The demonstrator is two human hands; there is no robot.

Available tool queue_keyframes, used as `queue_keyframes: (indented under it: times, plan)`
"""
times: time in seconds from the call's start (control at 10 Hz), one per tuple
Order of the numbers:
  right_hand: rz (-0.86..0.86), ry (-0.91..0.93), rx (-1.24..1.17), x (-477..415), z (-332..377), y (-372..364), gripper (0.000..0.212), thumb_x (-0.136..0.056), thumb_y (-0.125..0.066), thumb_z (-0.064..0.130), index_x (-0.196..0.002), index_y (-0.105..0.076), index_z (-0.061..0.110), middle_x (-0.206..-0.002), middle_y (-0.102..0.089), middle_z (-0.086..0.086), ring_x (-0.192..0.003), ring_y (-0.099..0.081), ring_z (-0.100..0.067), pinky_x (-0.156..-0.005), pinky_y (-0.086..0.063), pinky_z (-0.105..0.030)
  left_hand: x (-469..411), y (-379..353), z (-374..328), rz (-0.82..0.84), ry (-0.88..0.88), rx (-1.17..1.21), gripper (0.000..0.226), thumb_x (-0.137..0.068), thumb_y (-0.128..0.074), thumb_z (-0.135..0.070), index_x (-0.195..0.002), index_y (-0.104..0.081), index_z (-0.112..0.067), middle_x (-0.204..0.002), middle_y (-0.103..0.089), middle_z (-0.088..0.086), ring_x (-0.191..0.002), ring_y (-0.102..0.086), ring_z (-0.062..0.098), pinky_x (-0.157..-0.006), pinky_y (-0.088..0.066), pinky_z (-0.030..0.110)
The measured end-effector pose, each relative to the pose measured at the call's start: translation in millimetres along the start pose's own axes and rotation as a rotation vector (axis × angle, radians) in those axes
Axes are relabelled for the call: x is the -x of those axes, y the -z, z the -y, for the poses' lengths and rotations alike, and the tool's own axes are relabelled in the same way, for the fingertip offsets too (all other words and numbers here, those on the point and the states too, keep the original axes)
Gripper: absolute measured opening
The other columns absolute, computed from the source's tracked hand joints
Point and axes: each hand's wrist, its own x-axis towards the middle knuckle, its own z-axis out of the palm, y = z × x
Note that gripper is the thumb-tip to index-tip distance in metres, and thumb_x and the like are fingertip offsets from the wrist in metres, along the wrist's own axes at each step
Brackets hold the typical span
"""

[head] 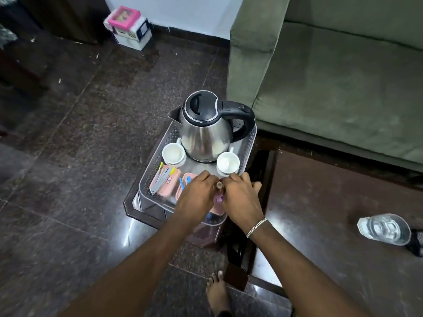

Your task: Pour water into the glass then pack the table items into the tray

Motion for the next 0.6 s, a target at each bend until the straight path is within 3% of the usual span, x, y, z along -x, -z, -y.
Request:
queue_keyframes:
  times: [0.2,0.3,0.5,0.6]
  plan:
    - [0.063,0.018,0.038,2.4,-4.6,-4.2,0.014,-0.092,-0.055,0.025,-0.101,-0.066,0.022,-0.108,-0.063,0.004,-0.107,-0.044,-0.025,-0.079,-0.04,-0.046,-1.4,-8.8,8.0,0.005,-0.05,0.015,0.008,-0.089,-0.063,-0.003,-0.095,-0.067,-0.007,-0.094,-0.061,0.009,-0.08,-0.062,0.03,-0.067,-0.049,0.043]
    - [0.034,0.006,0.022,7.1,-6.6,1.2,0.022,-0.093,-0.055,0.028,-0.111,-0.065,0.025,-0.115,-0.06,0.006,-0.106,-0.046,-0.023,-0.08,-0.04,-0.044,-1.7,-6.6,5.7,-0.044,-0.061,0.018,0.021,-0.081,-0.059,-0.005,-0.1,-0.068,-0.005,-0.098,-0.063,0.01,-0.083,-0.056,0.019,-0.068,-0.043,0.031]
    - [-0.034,0.017,-0.045,27.3,-6.5,38.7,0.048,-0.093,-0.044,0.036,-0.136,-0.056,0.021,-0.13,-0.057,-0.001,-0.112,-0.053,-0.027,-0.085,-0.045,-0.044,9.3,27.2,-13.6,-0.057,0.005,-0.096,0.029,-0.094,-0.059,-0.014,-0.122,-0.065,-0.009,-0.116,-0.061,0.009,-0.096,-0.065,0.036,-0.077,-0.055,0.048]
    - [-0.106,0.033,-0.053,35.9,-11.6,73.4,0.051,-0.095,-0.05,0.041,-0.144,-0.05,0.024,-0.148,-0.05,-0.002,-0.131,-0.048,-0.027,-0.091,-0.047,-0.048,8.4,59.9,-42.8,-0.095,-0.066,-0.15,0.042,-0.093,-0.065,-0.018,-0.134,-0.061,-0.013,-0.128,-0.061,0.007,-0.109,-0.064,0.033,-0.085,-0.056,0.046]
